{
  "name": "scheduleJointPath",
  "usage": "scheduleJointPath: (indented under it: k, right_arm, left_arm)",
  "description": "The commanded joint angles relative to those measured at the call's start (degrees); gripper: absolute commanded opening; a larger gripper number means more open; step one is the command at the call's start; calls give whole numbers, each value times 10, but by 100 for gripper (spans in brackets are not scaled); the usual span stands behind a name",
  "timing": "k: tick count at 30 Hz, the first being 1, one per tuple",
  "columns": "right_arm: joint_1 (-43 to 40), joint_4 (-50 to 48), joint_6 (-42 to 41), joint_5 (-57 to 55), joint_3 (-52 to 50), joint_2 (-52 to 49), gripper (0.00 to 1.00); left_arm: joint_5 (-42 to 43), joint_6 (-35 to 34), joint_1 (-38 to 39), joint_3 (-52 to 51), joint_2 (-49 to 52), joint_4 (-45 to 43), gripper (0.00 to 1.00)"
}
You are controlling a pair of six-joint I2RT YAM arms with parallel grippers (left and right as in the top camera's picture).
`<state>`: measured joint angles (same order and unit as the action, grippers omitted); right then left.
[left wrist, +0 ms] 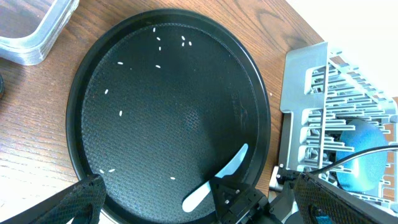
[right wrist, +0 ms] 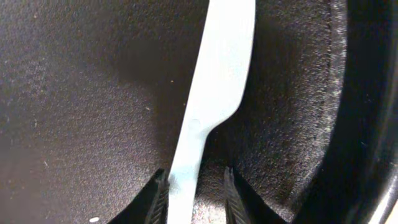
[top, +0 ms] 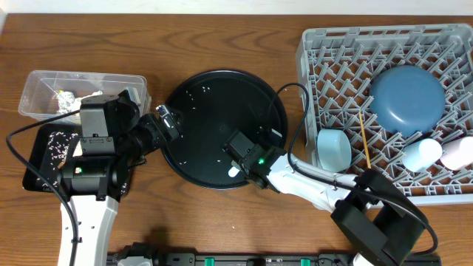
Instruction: Sort waste into correct bins and load items into the dishwasher rack
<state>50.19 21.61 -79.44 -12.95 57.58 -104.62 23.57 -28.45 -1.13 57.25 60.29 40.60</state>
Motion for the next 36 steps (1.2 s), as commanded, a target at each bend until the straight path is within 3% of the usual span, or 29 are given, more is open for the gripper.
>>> scheduleJointPath:
  k: [1,5,11,20,27,33,36]
  right_arm:
    - [1,2,-9,-23,-2,-15,19]
    - [1,2,-9,-22,-2,-15,7]
    - [1,2,-8,-23,-2,-15,1]
    - [-2,3,88,-35,28,-14,1]
    - [-5,42,99,-35,55,-14,1]
    - [-7,47,103,-36,55,-14,1]
    - [-12,47,103,-39,55,-14,18]
  left_arm:
    - [-5,8,-3,8,0,1,98]
    - [-5,8,-3,8,0,1,98]
    - [-5,8,-3,8,0,1,98]
    - [-5,8,-3,8,0,1,98]
    - [-5,8,-3,8,0,1,98]
    - [-5,8,-3,8,0,1,98]
    - [-5,8,-3,8,0,1,98]
